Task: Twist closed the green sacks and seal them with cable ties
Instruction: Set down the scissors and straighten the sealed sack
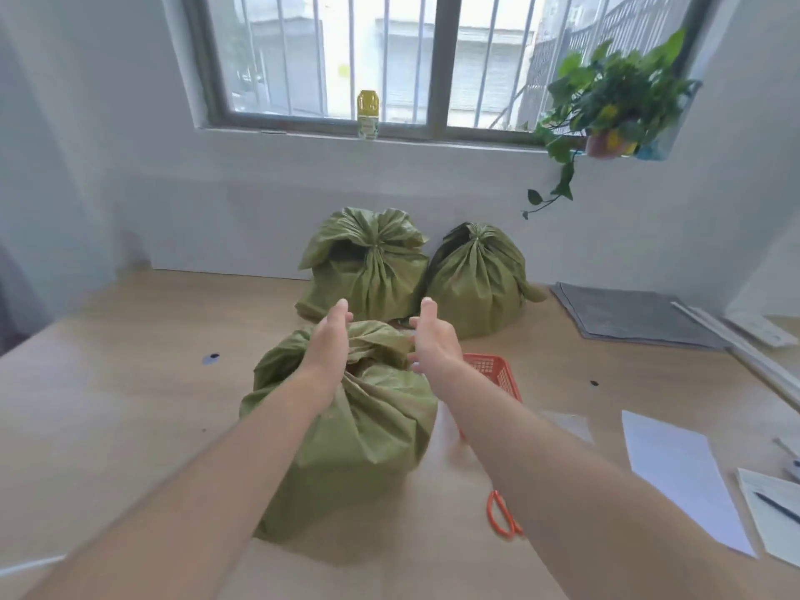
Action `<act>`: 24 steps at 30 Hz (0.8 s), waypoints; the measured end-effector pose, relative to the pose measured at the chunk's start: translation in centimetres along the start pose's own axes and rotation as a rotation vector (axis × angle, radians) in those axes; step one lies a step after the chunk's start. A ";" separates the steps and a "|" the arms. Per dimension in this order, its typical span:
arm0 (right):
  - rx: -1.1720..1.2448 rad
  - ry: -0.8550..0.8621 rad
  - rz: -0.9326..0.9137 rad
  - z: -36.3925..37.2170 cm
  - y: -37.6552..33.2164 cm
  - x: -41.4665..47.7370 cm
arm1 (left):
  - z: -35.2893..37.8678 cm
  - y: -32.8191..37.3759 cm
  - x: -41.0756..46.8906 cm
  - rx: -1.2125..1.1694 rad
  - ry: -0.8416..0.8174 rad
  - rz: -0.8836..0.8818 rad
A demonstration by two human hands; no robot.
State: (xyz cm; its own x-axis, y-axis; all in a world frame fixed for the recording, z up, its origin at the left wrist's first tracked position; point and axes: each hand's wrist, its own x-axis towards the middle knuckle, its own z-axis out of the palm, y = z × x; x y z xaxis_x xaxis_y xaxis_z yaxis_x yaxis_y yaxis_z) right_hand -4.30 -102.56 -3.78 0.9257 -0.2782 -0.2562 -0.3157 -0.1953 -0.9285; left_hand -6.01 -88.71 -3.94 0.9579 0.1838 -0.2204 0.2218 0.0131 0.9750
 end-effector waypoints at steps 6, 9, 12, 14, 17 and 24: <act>-0.027 0.023 0.015 6.5 -1.2 -2.0 | -7.2 0.0 1.7 -0.024 -0.036 -0.072; -0.047 0.043 0.042 8.3 -1.0 -2.4 | -9.2 -0.6 2.6 -0.030 -0.044 -0.109; -0.043 0.044 0.041 9.3 -0.5 -2.2 | -10.1 -1.1 3.1 -0.014 -0.043 -0.120; -0.045 0.037 0.056 9.7 0.0 -1.5 | -10.3 -1.6 3.6 -0.010 -0.044 -0.140; -0.056 0.038 0.066 9.9 0.9 0.0 | -10.0 -2.1 4.8 -0.011 -0.024 -0.177; -0.051 -0.101 0.294 9.9 3.1 4.8 | -7.2 -3.3 7.7 -0.013 -0.018 -0.352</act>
State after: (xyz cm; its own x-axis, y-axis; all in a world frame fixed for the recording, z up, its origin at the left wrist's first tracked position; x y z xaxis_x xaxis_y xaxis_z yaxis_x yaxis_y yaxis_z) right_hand 1.19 -95.15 -10.59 0.8086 -0.2356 -0.5391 -0.5803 -0.1684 -0.7968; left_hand -0.64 -80.26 -8.62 0.8266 0.1481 -0.5430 0.5364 0.0847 0.8397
